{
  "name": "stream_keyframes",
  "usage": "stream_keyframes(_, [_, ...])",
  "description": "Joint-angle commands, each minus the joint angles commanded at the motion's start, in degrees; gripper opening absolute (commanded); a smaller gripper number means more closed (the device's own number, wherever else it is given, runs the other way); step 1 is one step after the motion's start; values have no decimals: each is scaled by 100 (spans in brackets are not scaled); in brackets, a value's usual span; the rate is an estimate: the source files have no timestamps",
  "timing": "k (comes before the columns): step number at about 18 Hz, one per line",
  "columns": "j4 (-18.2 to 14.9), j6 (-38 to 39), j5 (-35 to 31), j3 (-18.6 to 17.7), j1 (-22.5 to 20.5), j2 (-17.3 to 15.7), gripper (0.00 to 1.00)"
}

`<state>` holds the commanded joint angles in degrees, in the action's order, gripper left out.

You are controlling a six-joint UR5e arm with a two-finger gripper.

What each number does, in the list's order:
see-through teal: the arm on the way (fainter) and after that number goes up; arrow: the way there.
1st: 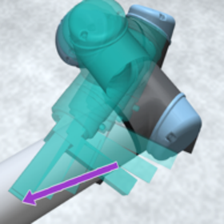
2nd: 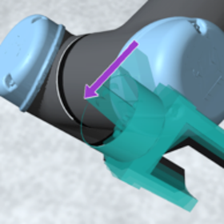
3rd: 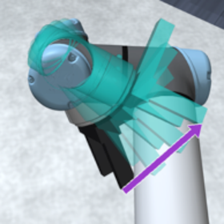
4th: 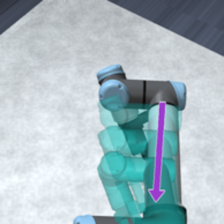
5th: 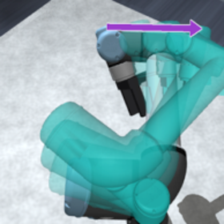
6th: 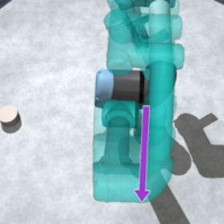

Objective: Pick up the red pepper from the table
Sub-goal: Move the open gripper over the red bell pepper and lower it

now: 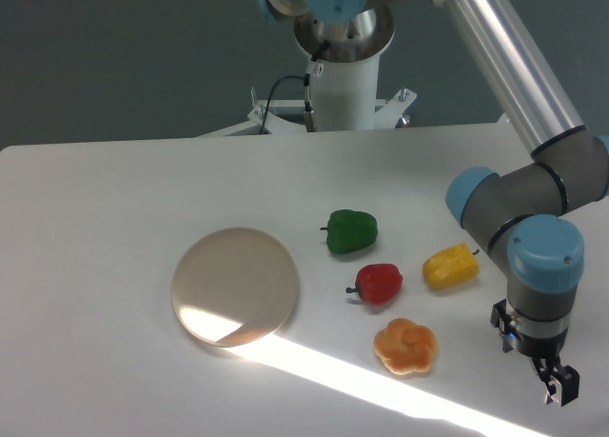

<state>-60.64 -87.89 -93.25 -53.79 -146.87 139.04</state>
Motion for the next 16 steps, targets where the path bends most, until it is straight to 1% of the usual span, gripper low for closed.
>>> stream_keyframes(4, [0, -9, 9, -61, 35, -44, 100])
stream_keyframes(6, [-17, -17, 9, -123, 53, -123, 100])
stream_keyframes(11, [-35, -87, 18, -842, 70, -649, 100])
stream_keyframes(12, [-35, -96, 18, -1044, 97, -798, 100])
stream_keyframes(13, [-35, -97, 26, -1368, 106, -1061, 100])
stream_keyframes(16, [-35, -97, 9, -2019, 210, -1519, 100])
